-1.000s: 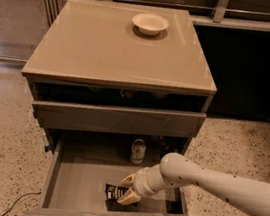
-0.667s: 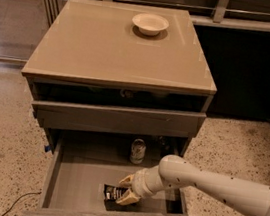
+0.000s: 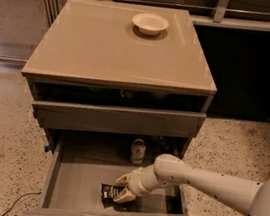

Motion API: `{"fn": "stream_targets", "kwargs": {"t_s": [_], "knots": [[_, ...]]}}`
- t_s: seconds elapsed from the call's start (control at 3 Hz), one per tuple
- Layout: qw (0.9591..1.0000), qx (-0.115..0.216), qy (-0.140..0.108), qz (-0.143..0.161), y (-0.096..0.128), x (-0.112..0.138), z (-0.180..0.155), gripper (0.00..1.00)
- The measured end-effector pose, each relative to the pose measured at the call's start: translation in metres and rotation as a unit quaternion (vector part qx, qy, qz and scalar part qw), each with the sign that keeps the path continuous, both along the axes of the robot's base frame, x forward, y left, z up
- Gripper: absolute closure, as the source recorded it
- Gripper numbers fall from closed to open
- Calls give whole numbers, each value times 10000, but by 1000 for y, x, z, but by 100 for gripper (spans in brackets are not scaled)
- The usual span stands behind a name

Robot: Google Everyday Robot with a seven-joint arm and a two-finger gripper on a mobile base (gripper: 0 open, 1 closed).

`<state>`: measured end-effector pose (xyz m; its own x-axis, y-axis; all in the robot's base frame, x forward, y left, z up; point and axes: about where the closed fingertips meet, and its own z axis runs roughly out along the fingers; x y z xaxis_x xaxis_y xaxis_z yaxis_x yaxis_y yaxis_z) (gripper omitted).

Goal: Place rxbar chocolate into middle drawer

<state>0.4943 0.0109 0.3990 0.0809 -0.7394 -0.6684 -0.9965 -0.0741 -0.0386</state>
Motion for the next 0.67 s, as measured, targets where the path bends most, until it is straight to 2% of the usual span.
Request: {"fn": "stream_targets", "kwargs": {"t_s": [0.67], "knots": [[9999, -104, -33, 80, 8, 22, -20, 100]]}}
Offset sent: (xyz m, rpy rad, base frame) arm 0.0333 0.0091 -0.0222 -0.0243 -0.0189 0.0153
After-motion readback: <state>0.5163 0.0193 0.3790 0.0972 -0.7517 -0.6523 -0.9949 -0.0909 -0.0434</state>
